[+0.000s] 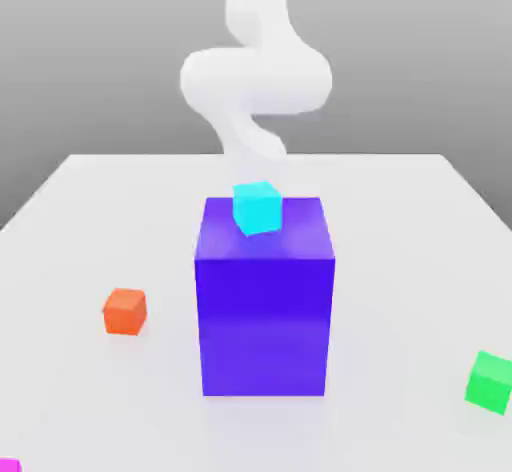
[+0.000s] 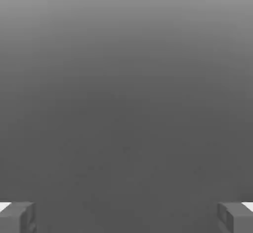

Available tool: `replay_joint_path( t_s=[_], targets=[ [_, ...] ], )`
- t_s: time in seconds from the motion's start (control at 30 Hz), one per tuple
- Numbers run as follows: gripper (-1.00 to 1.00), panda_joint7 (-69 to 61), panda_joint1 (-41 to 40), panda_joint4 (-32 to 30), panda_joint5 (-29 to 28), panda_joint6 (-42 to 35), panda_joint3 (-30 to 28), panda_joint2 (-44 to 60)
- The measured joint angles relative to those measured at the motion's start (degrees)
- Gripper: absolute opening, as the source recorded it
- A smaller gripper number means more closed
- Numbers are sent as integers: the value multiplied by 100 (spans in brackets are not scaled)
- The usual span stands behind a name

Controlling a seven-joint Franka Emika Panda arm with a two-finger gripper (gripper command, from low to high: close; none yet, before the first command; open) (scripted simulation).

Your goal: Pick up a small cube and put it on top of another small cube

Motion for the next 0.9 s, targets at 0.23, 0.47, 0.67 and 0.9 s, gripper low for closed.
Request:
replay_joint_path(
  t_s=[0.23,0.47,0.67,0.9],
  targets=[
    [0,-445,-73,319,3,259,-445,1479],
    [0,-1029,-187,631,216,513,-896,2930],
    [0,-1637,-514,901,558,721,-1131,4194],
    [0,-2327,-953,1219,934,954,-1176,5674]
  ],
)
